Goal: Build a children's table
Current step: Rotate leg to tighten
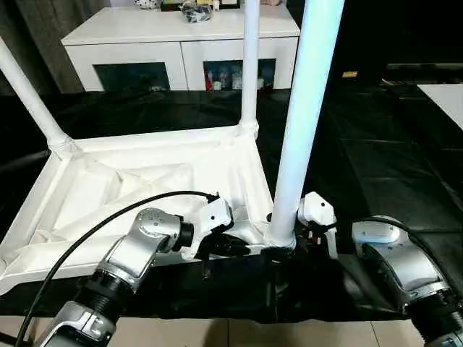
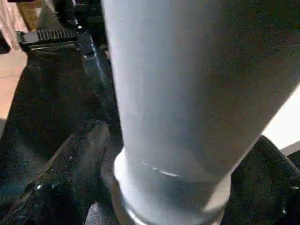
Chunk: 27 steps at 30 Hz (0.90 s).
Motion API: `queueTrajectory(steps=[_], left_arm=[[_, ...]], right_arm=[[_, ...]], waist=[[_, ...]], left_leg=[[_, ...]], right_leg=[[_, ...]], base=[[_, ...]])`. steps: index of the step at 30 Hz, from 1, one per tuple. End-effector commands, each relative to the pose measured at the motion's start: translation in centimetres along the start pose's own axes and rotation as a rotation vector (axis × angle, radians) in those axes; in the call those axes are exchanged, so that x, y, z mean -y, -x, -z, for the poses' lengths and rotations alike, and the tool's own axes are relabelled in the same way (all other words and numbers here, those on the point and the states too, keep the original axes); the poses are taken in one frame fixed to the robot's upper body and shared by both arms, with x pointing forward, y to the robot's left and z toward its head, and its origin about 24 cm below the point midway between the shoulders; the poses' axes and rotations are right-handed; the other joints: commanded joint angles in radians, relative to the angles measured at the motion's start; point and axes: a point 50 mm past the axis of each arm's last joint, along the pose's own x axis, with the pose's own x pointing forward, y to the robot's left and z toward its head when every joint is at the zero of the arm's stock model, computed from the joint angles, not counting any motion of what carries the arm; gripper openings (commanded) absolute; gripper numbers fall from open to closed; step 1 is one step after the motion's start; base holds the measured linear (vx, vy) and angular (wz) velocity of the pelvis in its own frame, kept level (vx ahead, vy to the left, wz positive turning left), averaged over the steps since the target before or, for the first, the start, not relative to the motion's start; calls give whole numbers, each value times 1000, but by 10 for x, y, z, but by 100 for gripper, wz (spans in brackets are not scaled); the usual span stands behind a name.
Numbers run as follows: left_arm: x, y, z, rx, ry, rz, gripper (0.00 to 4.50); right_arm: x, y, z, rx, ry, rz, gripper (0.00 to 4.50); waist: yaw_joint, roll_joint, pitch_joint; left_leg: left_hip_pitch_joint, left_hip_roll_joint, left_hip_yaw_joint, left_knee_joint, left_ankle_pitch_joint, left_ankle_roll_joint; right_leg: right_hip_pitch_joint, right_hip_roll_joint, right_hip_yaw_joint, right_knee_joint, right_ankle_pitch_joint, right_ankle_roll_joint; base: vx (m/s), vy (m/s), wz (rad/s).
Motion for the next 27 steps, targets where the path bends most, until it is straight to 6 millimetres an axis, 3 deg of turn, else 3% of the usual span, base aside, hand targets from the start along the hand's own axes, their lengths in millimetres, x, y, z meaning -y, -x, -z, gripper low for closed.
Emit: queueTrajectory(steps=[1,12,18,20,27], left_arm=[[2,-4,0,-4,7,23,0],[2,-3,2,-18,16,20,0],[-2,-3,5,-26,34,-25,0],[-9,-4,6,-26,58,-106,0],[-34,-12,2,-34,118,-385,0]], right_arm=[[1,0,-2,1,10,4,374],[2,0,7,-47,29,18,285],[7,-3,5,42,-49,93,276],[10,-6,2,132,-124,148,274],[18,-29,12,143,-245,422,274]], waist=[[-5,-22,-52],[-6,-21,-53],[-10,-21,-50],[-12,-21,-50],[-25,-27,-51]], left_leg=[[2,32,-5,-72,-195,73],[3,32,-4,-69,-189,79],[3,31,-5,-73,-222,68],[4,30,-5,-74,-228,62],[-1,24,-7,-75,-217,38]], right_leg=[[50,-44,37,-68,-231,-212],[50,-42,36,-66,-210,-222],[49,-44,36,-72,-267,-210],[47,-43,36,-75,-280,-204],[51,-45,32,-76,-303,-184]], base=[[0,0,0],[0,0,0],[0,0,0],[0,0,0],[0,0,0]])
